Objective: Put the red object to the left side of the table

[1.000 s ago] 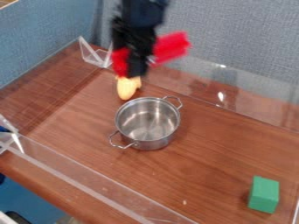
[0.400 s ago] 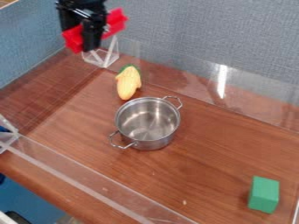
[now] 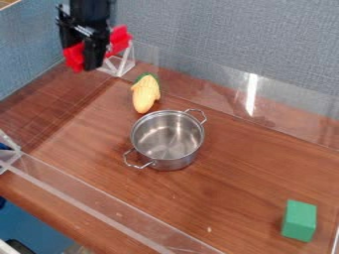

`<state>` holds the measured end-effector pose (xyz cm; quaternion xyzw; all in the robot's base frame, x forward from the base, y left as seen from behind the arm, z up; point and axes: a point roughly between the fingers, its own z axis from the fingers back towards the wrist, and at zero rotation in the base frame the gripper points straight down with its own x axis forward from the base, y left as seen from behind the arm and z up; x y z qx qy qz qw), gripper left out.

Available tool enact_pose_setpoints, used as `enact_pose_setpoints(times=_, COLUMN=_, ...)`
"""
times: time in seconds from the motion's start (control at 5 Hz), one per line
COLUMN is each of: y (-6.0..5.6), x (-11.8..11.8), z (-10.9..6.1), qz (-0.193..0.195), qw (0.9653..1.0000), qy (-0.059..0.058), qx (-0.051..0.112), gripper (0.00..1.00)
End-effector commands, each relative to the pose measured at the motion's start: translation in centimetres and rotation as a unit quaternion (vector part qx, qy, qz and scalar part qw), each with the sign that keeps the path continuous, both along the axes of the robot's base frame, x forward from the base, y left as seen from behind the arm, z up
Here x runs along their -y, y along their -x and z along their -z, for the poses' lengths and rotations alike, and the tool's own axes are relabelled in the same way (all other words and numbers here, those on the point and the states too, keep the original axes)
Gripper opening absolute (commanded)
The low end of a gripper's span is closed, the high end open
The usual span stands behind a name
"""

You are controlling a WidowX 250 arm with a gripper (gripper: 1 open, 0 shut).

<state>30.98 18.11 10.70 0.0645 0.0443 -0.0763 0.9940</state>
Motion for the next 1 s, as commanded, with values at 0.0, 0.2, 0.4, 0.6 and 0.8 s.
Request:
enact_pose_setpoints(times=0.0, y=-0.4, x=-0.1, z=0.3, qz=0.010, qw=0.9997, qy=-0.017, qx=0.011, gripper=0.00)
enact_pose_setpoints(times=0.2, y=-0.7, x=0.1, z=0.8, qz=-0.027, qw=0.9994, qy=-0.020, qx=0.004, gripper=0.00)
enact_pose_setpoints(times=0.4, y=-1.5, x=-0.1, z=1.8, qz=-0.055, qw=0.9982, qy=-0.023, qx=-0.006, gripper=0.00)
enact_pose_setpoints(times=0.6, y=-1.5, x=0.0, z=1.6, qz=-0.055, qw=0.9981, qy=-0.026, qx=-0.010, gripper=0.00)
enact_pose_setpoints(times=0.8, y=-1.6, x=0.0, z=1.4, qz=-0.057, qw=0.9979, qy=-0.028, qx=-0.014, gripper=0.00)
